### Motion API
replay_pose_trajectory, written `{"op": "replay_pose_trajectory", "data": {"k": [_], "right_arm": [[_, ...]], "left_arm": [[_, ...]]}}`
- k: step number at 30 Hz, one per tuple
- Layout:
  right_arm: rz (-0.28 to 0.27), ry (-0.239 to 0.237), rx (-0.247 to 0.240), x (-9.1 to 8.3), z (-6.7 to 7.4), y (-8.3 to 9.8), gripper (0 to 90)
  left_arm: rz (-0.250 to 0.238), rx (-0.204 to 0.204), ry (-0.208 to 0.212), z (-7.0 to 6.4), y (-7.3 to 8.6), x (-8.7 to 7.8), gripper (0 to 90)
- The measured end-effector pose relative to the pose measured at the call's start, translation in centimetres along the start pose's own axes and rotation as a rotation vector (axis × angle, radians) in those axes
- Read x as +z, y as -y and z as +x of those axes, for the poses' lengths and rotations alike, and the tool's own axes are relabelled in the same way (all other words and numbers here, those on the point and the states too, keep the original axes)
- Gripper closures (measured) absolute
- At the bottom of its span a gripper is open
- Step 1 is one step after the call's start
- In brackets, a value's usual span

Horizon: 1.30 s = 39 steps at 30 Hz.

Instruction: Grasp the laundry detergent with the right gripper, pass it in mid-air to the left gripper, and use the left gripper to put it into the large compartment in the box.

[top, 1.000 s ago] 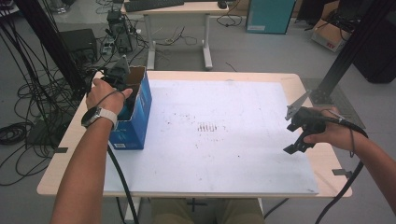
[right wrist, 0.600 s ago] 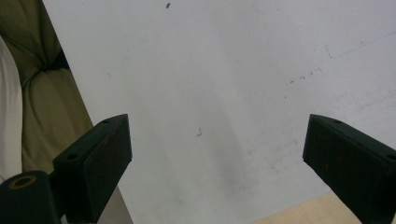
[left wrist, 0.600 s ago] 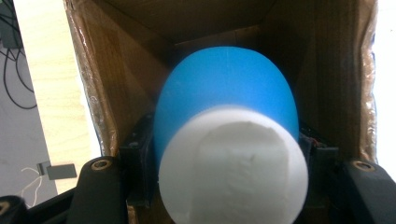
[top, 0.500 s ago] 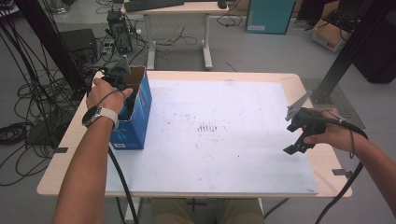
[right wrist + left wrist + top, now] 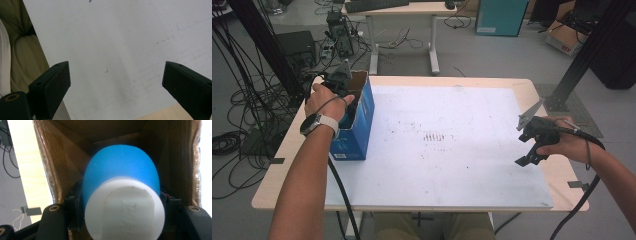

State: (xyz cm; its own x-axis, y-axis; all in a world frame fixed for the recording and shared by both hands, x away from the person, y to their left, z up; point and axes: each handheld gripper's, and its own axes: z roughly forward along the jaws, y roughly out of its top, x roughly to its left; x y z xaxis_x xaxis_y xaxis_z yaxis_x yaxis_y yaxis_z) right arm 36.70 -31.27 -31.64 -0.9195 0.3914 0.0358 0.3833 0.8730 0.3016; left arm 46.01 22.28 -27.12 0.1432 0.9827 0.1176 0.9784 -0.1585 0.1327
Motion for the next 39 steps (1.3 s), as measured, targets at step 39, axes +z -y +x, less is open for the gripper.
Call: {"op": "replay_pose_trajectory", "data": {"k": [39], "right_arm": [[-0.004, 0.005, 0.013, -0.31, 0.02, 0.05, 7.8]], "left_arm": [[0.005, -0.010, -0.003, 0.01, 0.00, -0.02, 37.6]]}}
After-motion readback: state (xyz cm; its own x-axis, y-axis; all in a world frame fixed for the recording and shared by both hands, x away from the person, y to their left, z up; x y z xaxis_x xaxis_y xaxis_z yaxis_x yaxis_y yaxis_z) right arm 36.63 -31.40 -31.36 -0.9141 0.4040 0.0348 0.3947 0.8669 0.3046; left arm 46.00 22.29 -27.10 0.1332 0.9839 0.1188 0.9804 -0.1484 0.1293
